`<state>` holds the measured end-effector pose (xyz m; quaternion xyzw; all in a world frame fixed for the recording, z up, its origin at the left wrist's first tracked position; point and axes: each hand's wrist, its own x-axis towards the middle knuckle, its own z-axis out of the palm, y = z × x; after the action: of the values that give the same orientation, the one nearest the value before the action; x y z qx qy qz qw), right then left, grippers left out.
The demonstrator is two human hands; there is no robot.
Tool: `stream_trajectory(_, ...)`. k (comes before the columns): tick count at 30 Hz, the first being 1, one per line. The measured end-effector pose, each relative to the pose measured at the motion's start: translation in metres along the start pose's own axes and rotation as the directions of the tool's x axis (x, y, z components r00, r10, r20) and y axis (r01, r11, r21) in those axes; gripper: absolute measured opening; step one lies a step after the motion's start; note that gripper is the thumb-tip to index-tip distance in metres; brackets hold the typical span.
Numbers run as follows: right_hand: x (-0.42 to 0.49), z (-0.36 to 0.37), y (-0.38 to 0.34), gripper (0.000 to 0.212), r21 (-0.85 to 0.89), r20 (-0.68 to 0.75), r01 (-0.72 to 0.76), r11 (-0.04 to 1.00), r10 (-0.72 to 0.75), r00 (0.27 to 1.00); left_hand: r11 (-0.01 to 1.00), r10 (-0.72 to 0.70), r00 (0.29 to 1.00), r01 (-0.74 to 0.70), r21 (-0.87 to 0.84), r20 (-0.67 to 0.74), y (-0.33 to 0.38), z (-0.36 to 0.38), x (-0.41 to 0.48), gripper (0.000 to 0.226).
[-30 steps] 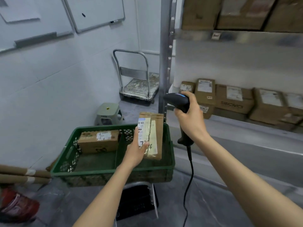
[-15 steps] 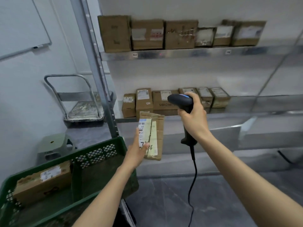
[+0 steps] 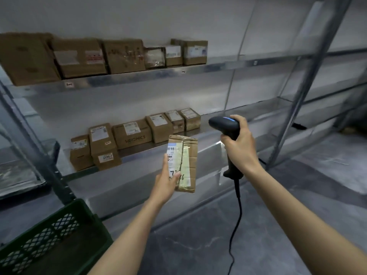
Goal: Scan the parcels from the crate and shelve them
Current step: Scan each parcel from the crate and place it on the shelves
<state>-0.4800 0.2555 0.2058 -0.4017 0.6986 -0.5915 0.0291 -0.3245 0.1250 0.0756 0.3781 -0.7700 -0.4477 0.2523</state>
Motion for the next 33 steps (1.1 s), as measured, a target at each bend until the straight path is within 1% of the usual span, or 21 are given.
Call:
stream_trajectory(4,0.018,-0.029,0.023,0.049,-0.008,-0.049,-0.017,1.000,0.017,0.999,0.999,0.037,0.999,-0.037,0.004,0.014,0.016,0.036,0.026,0.077)
stream_trajectory(7,0.035,-0.049,0.041,0.049,-0.025,-0.070,-0.027,0.999,0.025,0.997,0.999,0.037,0.999,-0.037,-0.007,0.028,0.029,0.064,0.047,0.076)
stream_trajectory(11,0.065,-0.081,0.067,0.049,-0.016,-0.078,-0.023,1.000,0.022,0.997,0.999,0.048,0.999,-0.048,-0.027,0.003,0.053,0.101,0.079,0.076)
stream_trajectory(23,0.160,-0.166,0.131,0.049,0.059,0.068,0.005,0.998,-0.009,0.998,1.000,-0.008,0.981,0.009,0.008,-0.196,0.128,0.216,0.159,0.077)
stream_trajectory(26,0.181,-0.174,0.143,0.048,0.087,0.099,0.015,0.996,-0.024,0.995,0.999,-0.033,0.969,0.034,-0.002,-0.246,0.138,0.233,0.174,0.077)
stream_trajectory(28,0.194,-0.175,0.149,0.048,0.102,0.115,0.018,0.995,-0.030,0.993,0.999,-0.042,0.966,0.044,0.000,-0.255,0.143,0.240,0.183,0.076)
stream_trajectory(33,0.225,-0.165,0.163,0.048,0.118,0.168,0.015,0.993,-0.035,0.985,0.992,-0.045,0.950,0.079,0.099,-0.308,0.148,0.246,0.215,0.077)
